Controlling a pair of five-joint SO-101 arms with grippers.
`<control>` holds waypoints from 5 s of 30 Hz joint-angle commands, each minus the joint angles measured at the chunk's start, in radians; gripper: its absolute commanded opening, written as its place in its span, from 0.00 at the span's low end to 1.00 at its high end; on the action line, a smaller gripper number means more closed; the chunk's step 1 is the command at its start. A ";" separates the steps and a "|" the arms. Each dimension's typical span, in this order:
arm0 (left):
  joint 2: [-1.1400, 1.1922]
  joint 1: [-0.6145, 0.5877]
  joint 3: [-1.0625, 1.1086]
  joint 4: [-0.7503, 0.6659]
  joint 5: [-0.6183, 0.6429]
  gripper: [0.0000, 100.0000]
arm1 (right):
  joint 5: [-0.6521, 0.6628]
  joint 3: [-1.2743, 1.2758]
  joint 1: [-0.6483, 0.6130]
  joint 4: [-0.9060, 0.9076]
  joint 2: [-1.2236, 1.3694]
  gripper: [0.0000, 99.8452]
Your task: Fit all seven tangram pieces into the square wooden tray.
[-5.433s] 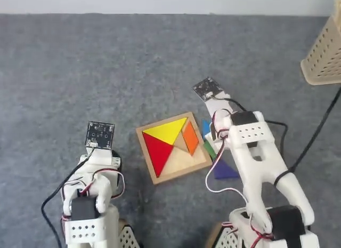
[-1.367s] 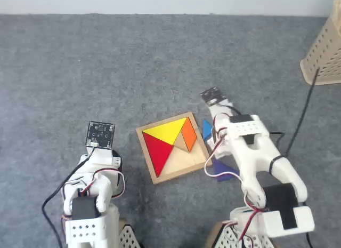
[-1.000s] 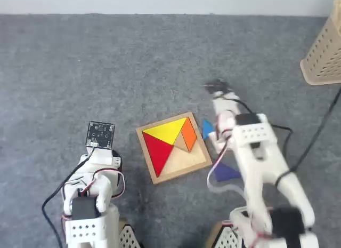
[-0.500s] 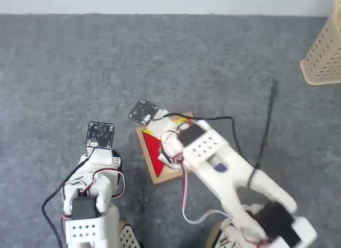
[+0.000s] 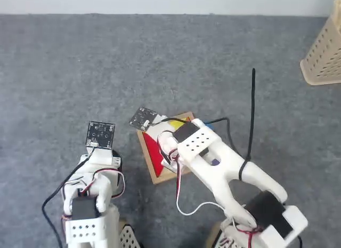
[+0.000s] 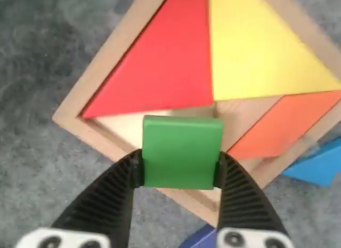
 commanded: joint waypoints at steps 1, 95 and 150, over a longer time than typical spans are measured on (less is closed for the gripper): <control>-0.023 0.003 -0.008 0.003 0.009 0.07 | 0.021 -0.058 -0.008 0.018 -0.012 0.16; -0.023 0.003 -0.008 0.003 0.009 0.07 | 0.150 0.235 0.495 0.147 -0.386 0.26; -0.023 0.003 -0.008 0.003 0.009 0.07 | 0.034 0.135 0.644 0.084 -0.206 0.15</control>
